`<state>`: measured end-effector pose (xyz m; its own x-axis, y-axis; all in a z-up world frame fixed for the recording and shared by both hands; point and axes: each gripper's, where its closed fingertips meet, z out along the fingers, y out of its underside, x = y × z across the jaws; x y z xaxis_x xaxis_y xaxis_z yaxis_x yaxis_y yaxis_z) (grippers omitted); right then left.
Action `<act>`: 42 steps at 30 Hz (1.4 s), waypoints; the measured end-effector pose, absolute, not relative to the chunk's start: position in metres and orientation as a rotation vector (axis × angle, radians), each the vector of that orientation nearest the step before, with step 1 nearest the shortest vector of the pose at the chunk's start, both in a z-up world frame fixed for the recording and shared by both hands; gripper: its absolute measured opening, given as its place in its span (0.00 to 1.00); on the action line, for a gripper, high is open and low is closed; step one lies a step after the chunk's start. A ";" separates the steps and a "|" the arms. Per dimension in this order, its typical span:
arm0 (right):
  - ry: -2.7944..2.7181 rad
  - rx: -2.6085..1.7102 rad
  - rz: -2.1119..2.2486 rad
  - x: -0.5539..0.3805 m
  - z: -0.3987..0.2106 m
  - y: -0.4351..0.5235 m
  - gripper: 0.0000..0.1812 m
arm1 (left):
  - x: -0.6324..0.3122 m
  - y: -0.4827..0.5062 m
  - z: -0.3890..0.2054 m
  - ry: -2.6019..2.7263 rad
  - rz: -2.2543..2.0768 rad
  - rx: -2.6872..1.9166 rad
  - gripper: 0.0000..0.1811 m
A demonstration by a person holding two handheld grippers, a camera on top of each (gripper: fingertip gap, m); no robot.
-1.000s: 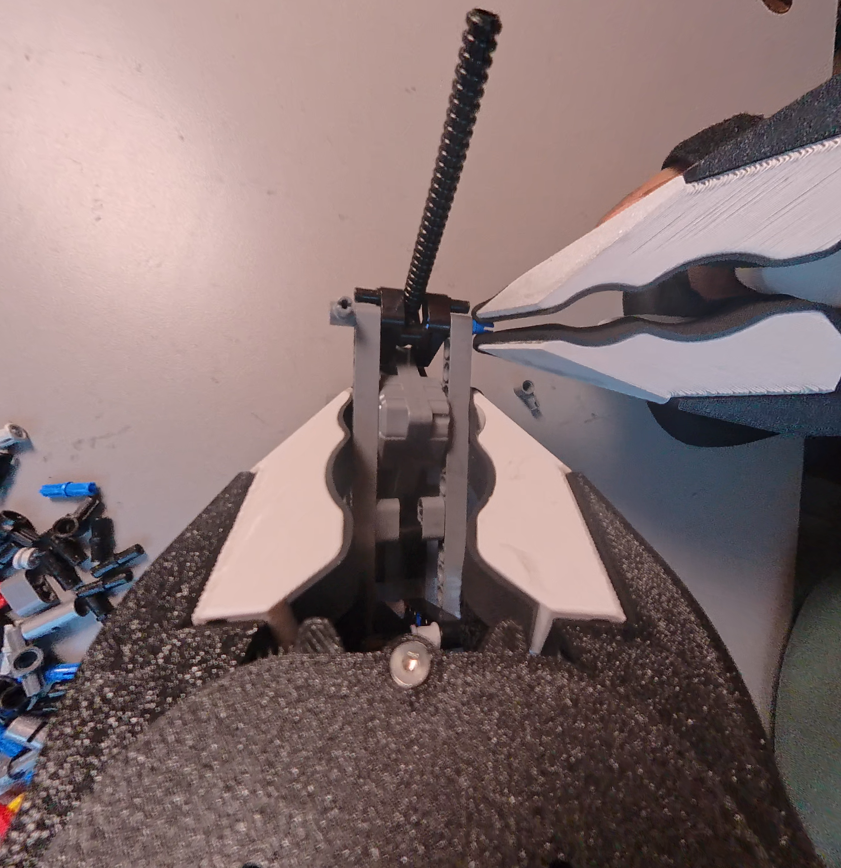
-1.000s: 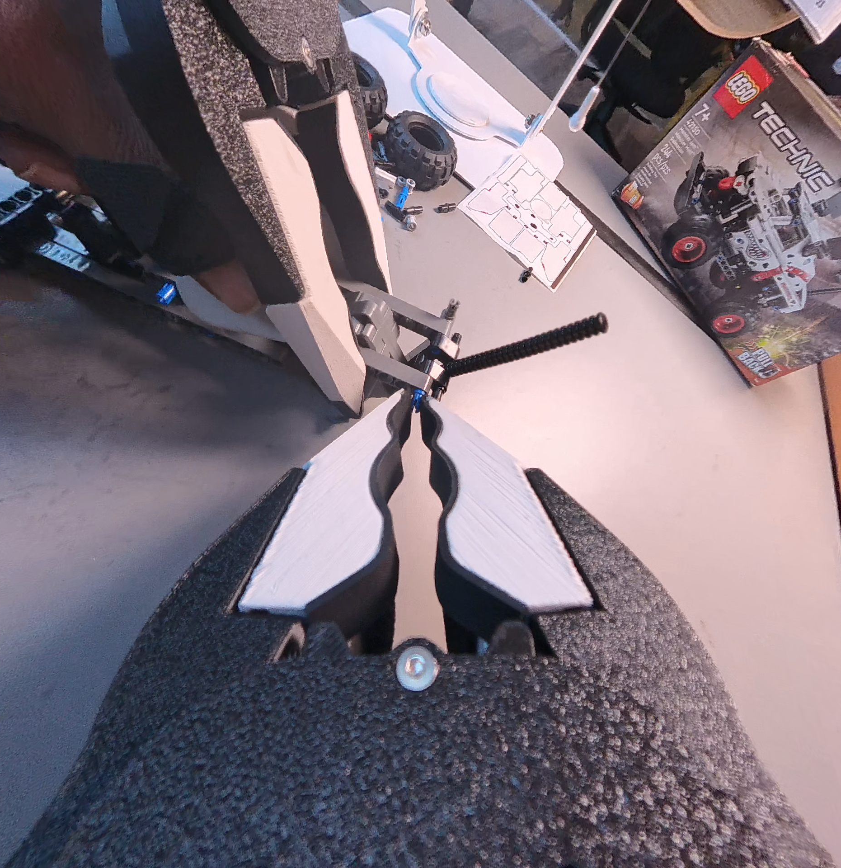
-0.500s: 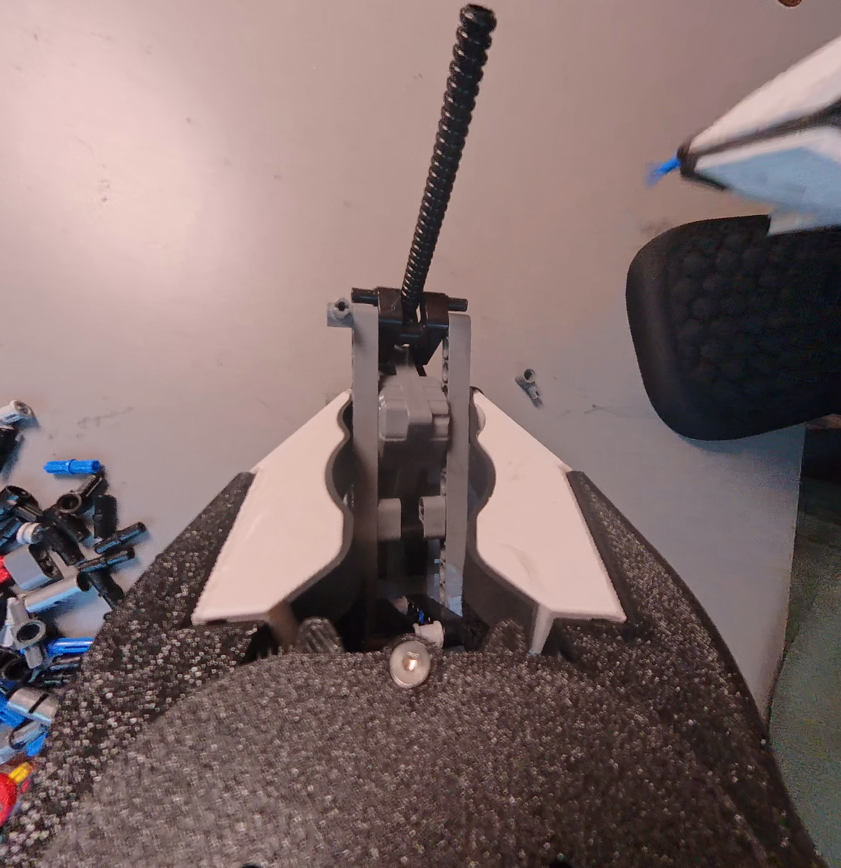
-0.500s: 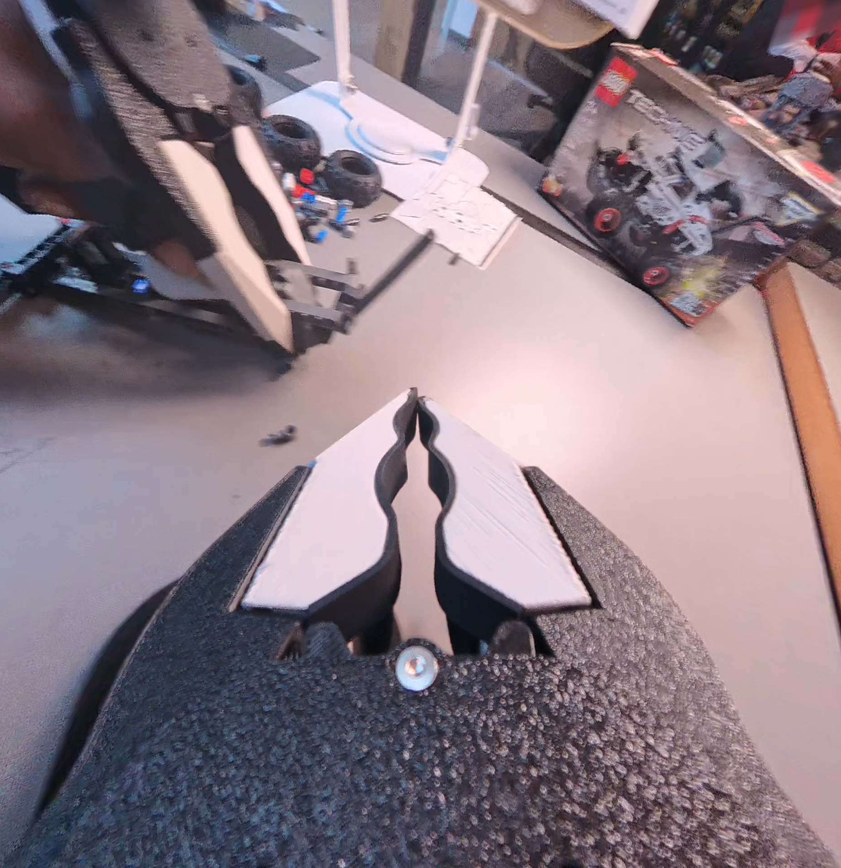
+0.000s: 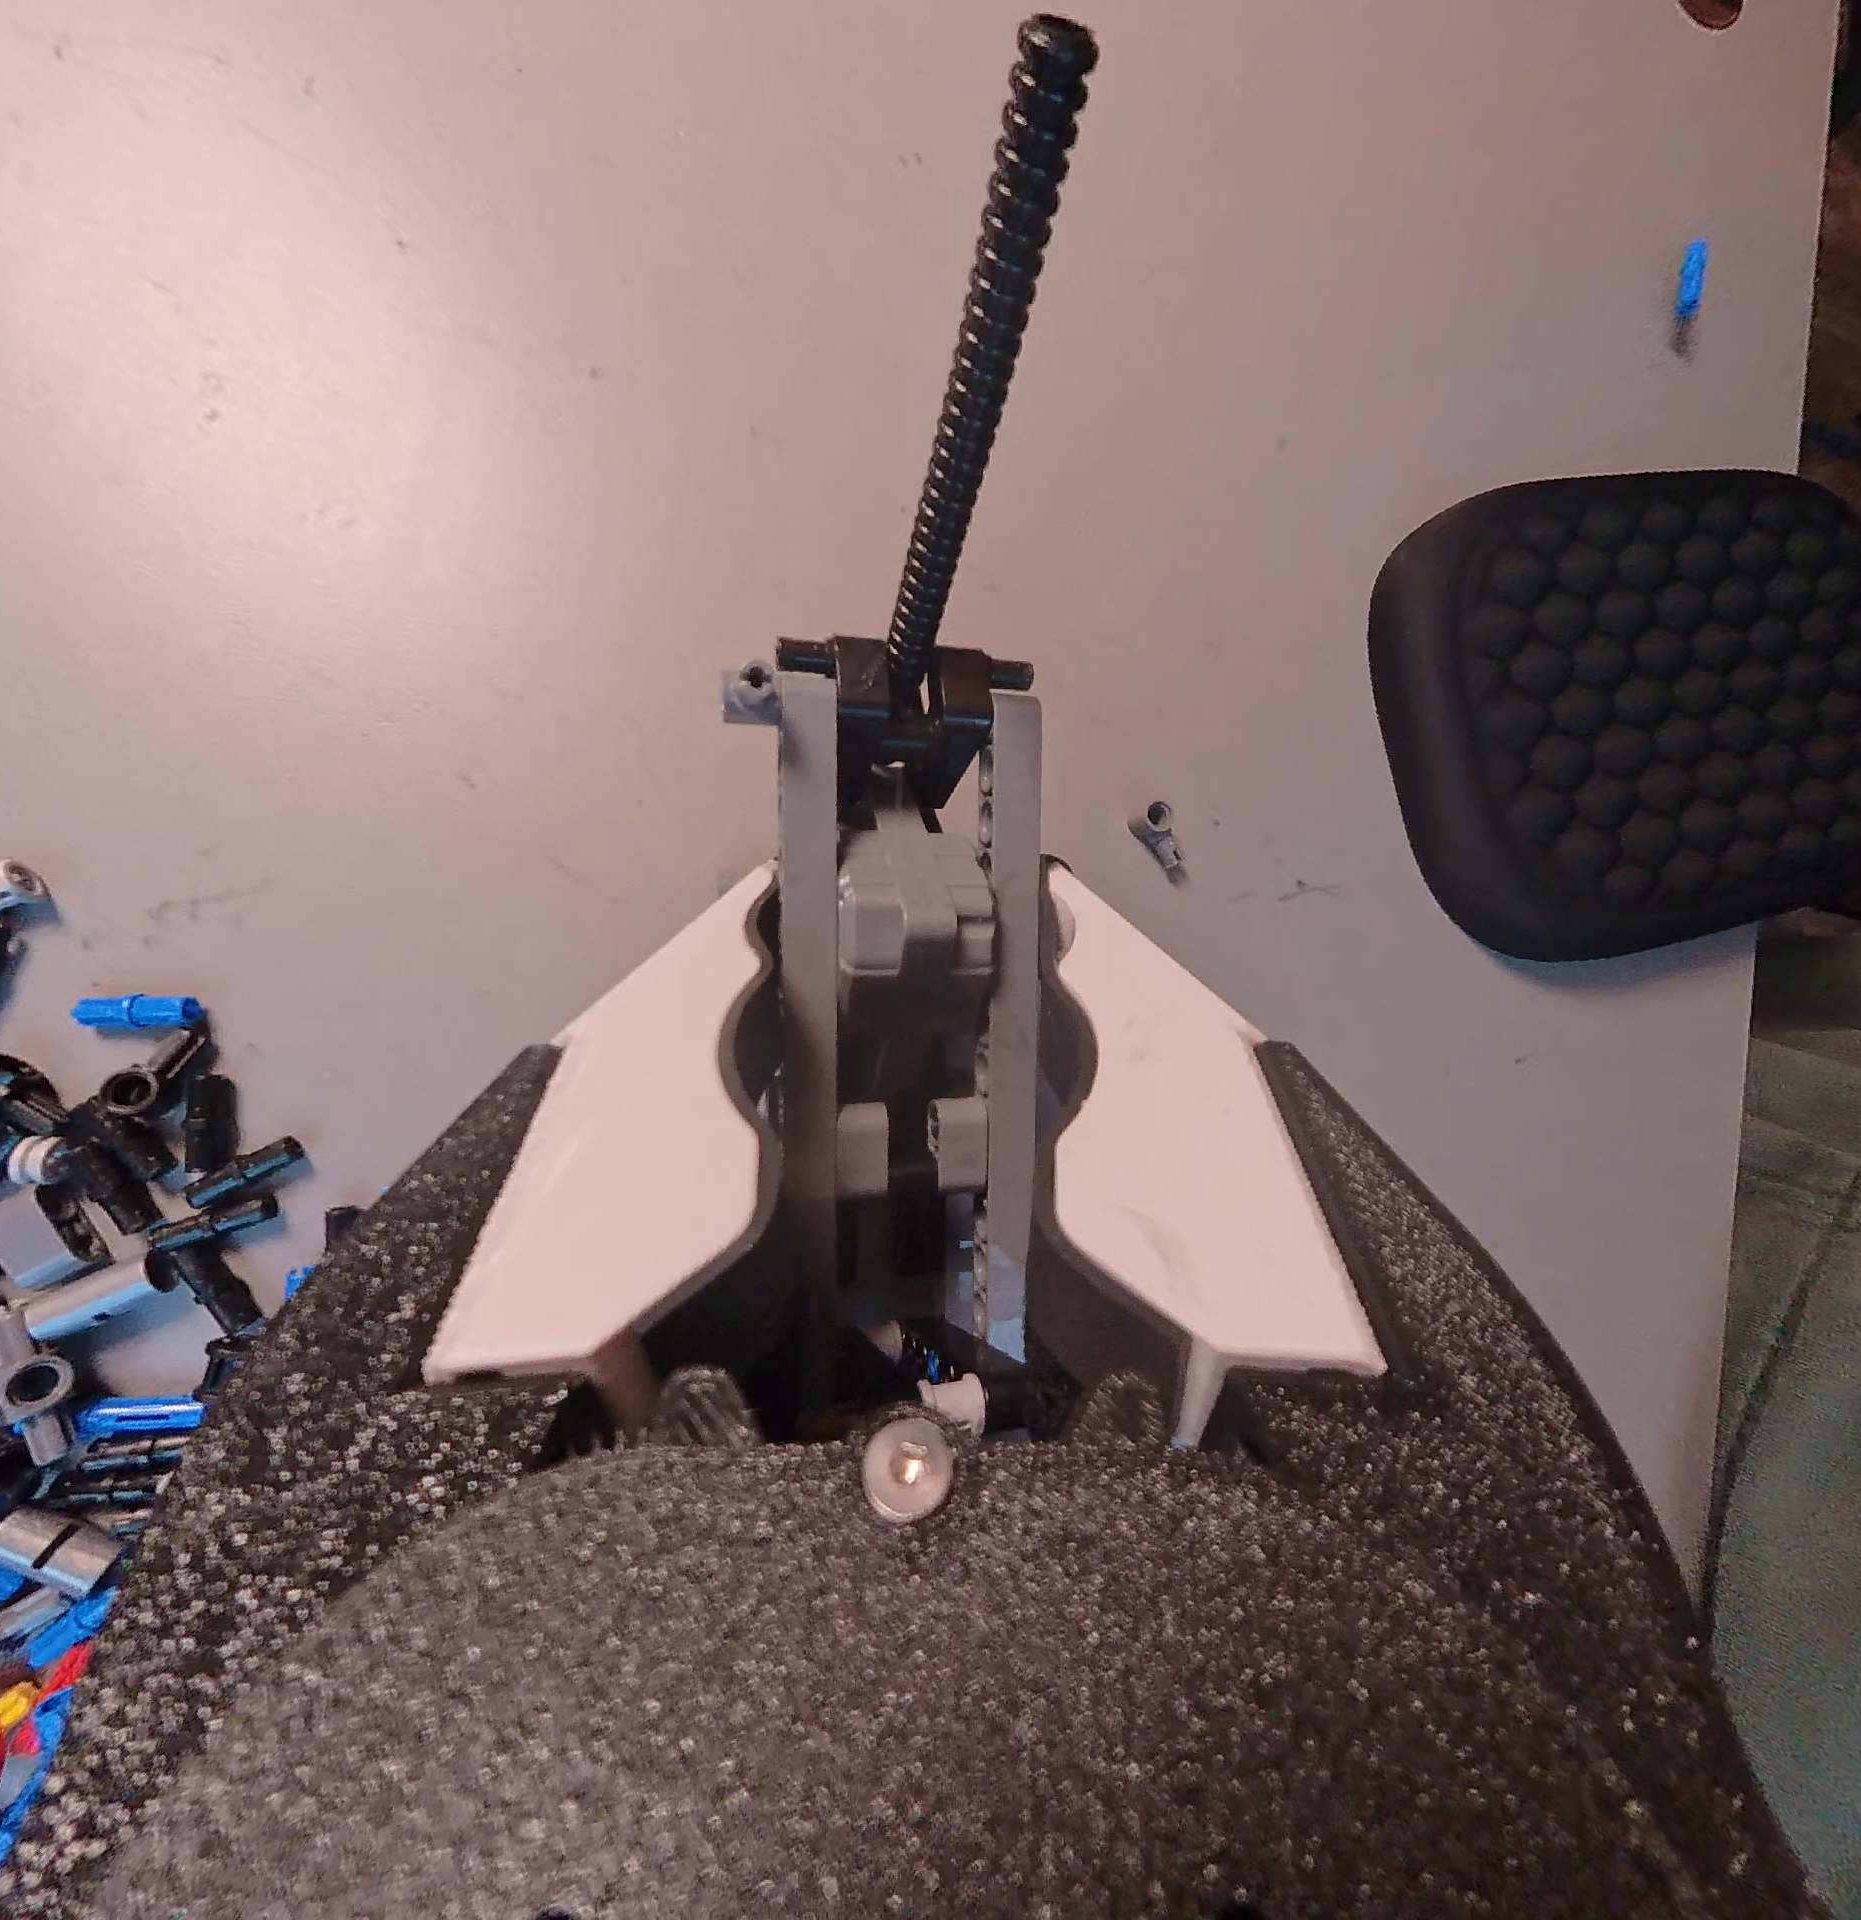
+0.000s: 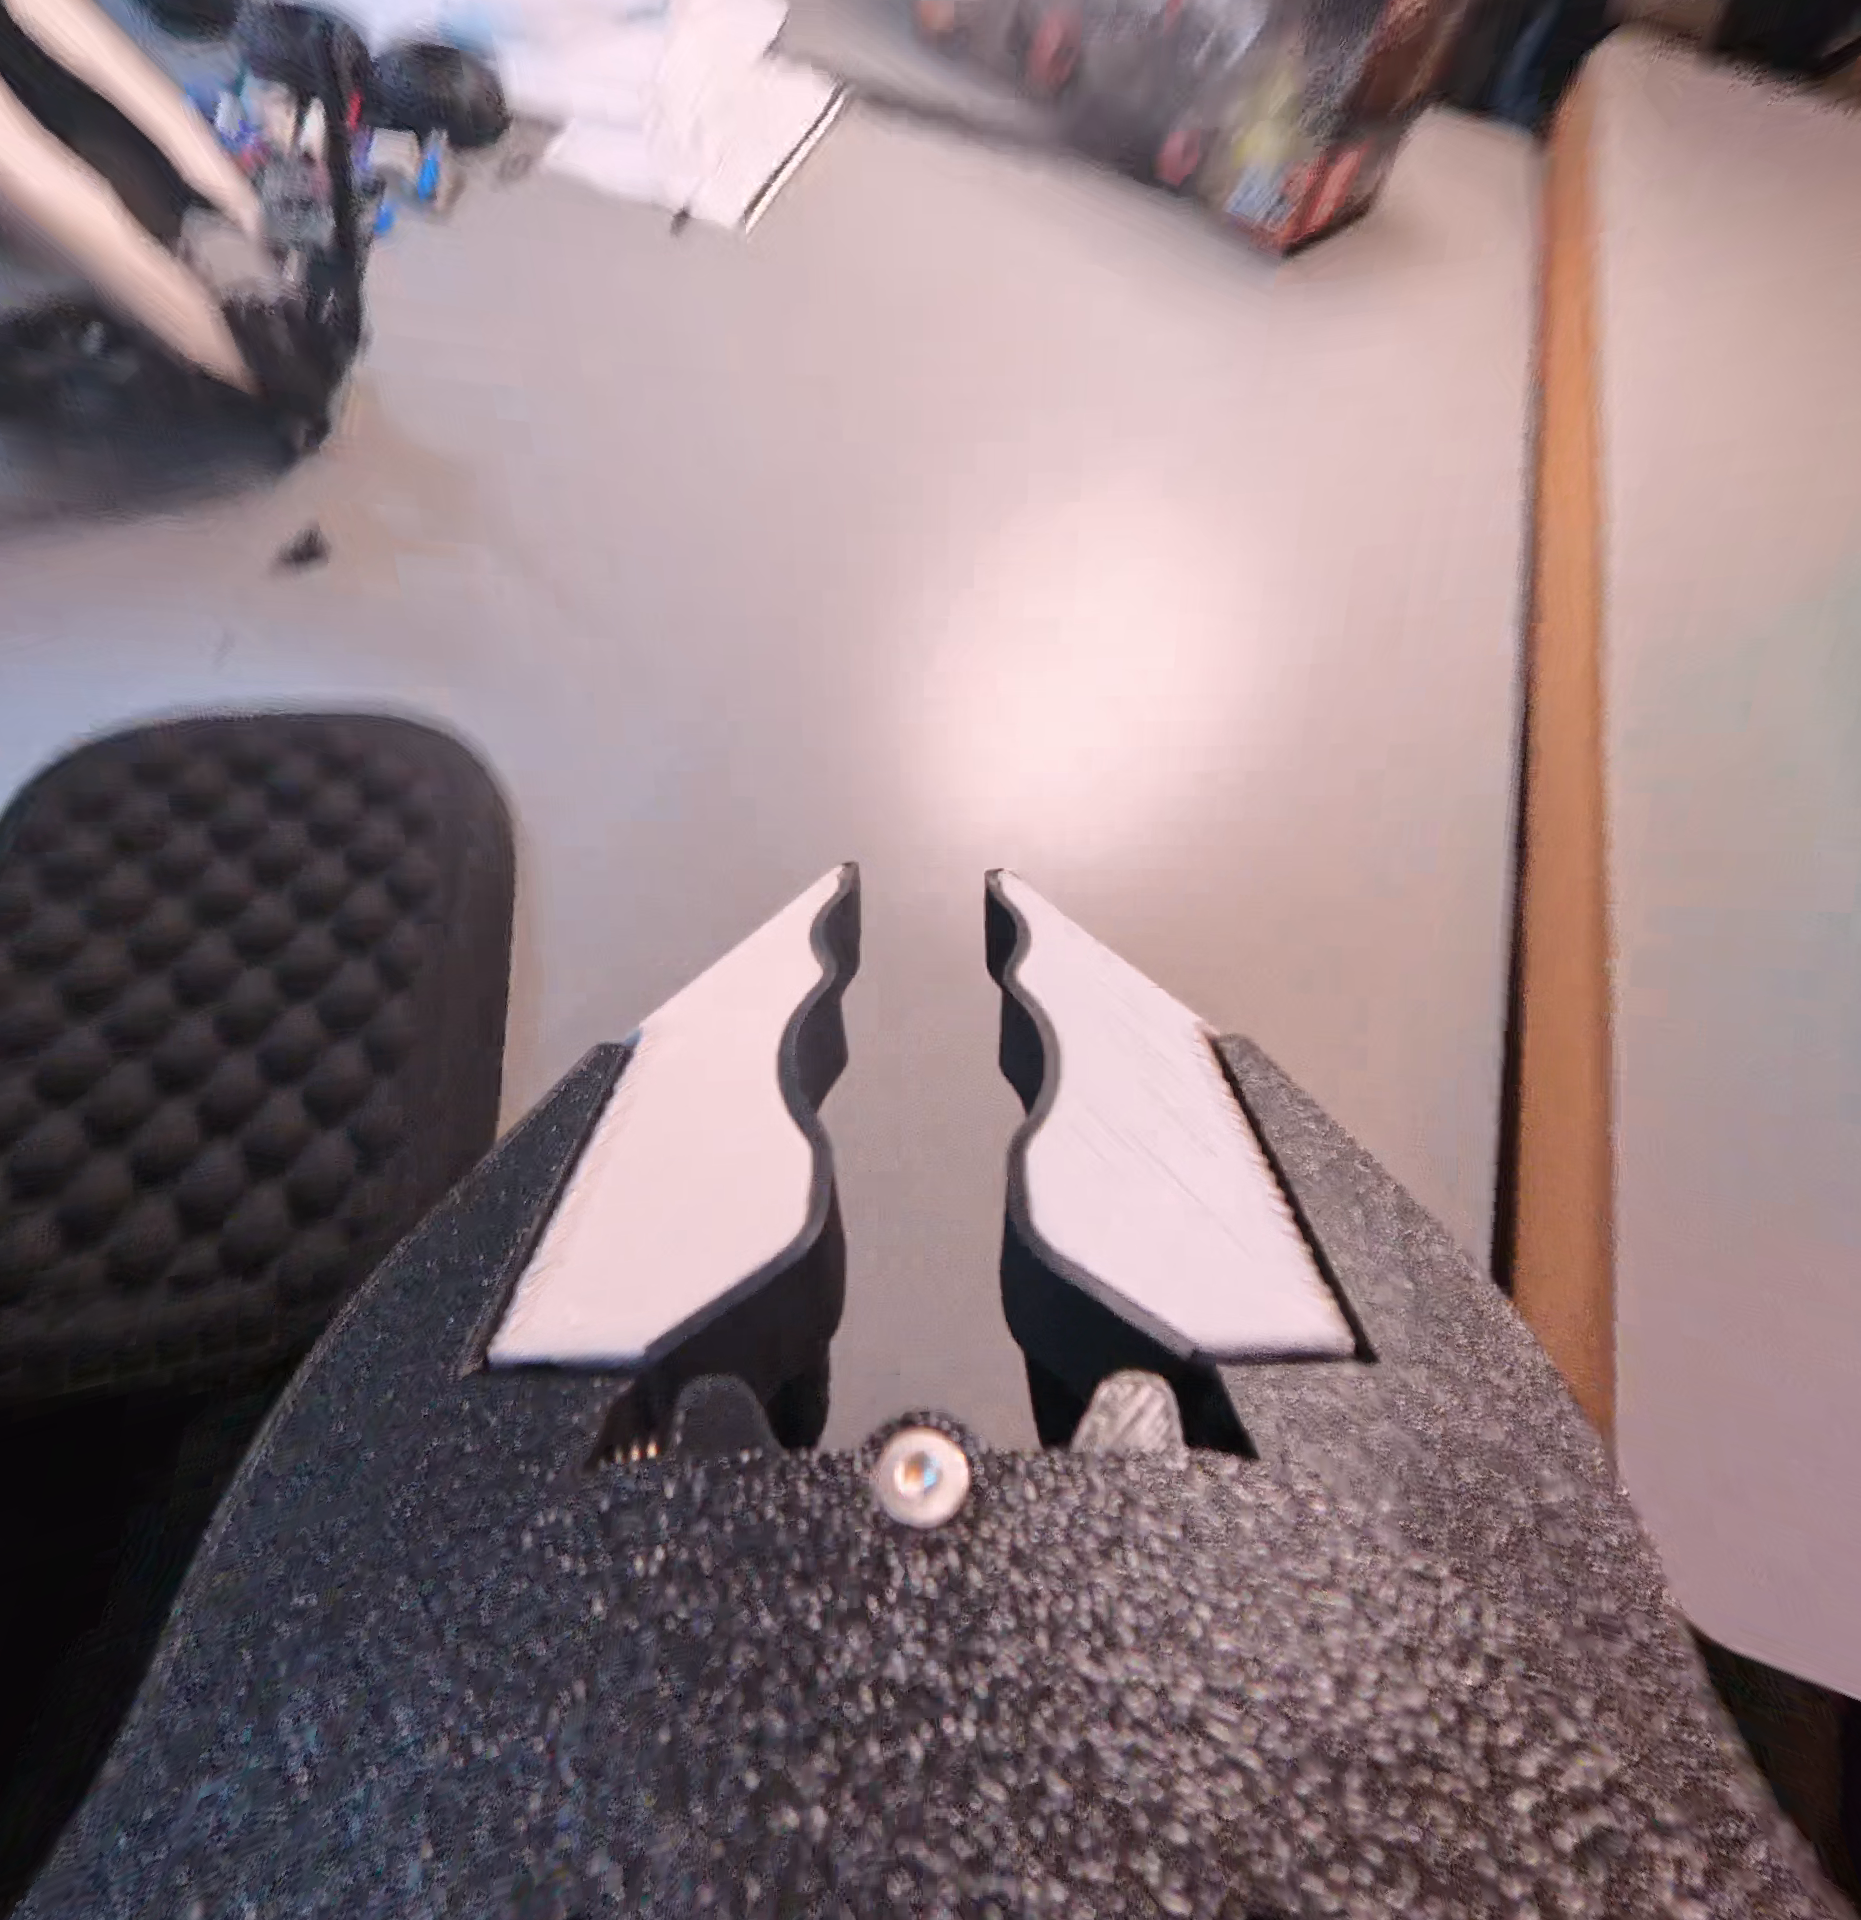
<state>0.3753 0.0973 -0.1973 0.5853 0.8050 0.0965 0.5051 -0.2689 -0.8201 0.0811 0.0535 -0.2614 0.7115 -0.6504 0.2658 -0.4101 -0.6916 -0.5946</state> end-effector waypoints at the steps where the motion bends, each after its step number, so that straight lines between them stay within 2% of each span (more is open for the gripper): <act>1: -1.172 -1.984 0.450 0.380 -0.214 0.080 0.13 | 0.081 0.053 -0.261 0.810 -0.641 -2.413 0.25; 4: -1.443 -2.137 0.383 0.410 -0.264 0.042 0.21 | 0.082 0.053 -0.261 0.811 -0.647 -2.411 0.25; 5: -1.466 -2.164 0.374 0.415 -0.276 0.036 0.18 | 0.082 0.053 -0.261 0.815 -0.647 -2.411 0.25; 6: -1.428 -2.134 0.405 0.412 -0.277 0.036 0.07 | 0.083 0.053 -0.261 0.817 -0.647 -2.411 0.25; 7: -1.379 -2.124 0.396 0.412 -0.278 0.040 0.00 | 0.083 0.053 -0.261 0.820 -0.648 -2.411 0.26; 17: -1.315 -2.101 0.377 0.413 -0.279 0.044 0.00 | 0.086 0.050 -0.261 0.833 -0.658 -2.404 0.26; 20: -1.165 -2.054 0.333 0.417 -0.262 0.072 0.17 | 0.086 0.049 -0.261 0.835 -0.662 -2.402 0.26; 22: -1.175 -2.089 0.292 0.420 -0.271 0.084 0.19 | 0.087 0.049 -0.261 0.838 -0.666 -2.401 0.26; 23: -1.212 -2.121 0.291 0.420 -0.280 0.084 0.18 | 0.087 0.049 -0.261 0.838 -0.668 -2.401 0.26; 25: -1.192 -2.132 0.315 0.417 -0.280 0.089 0.03 | 0.087 0.048 -0.261 0.840 -0.668 -2.401 0.26; 31: -1.302 -2.132 0.269 0.412 -0.279 0.091 0.02 | 0.089 0.045 -0.261 0.851 -0.675 -2.400 0.26; 35: -1.354 -1.894 0.442 0.333 -0.239 0.099 0.02 | 0.096 0.035 -0.261 0.891 -0.691 -2.398 0.26; 42: -1.600 -1.474 0.684 0.121 -0.196 0.129 0.02 | 0.102 0.015 -0.261 0.921 -0.706 -2.388 0.26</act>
<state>0.1206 0.1287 -0.1959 0.0385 0.9765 0.2122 0.5213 0.1615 -0.8379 0.1024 0.0154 -0.2607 0.6401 -0.7123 0.2881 -0.4639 -0.6572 -0.5941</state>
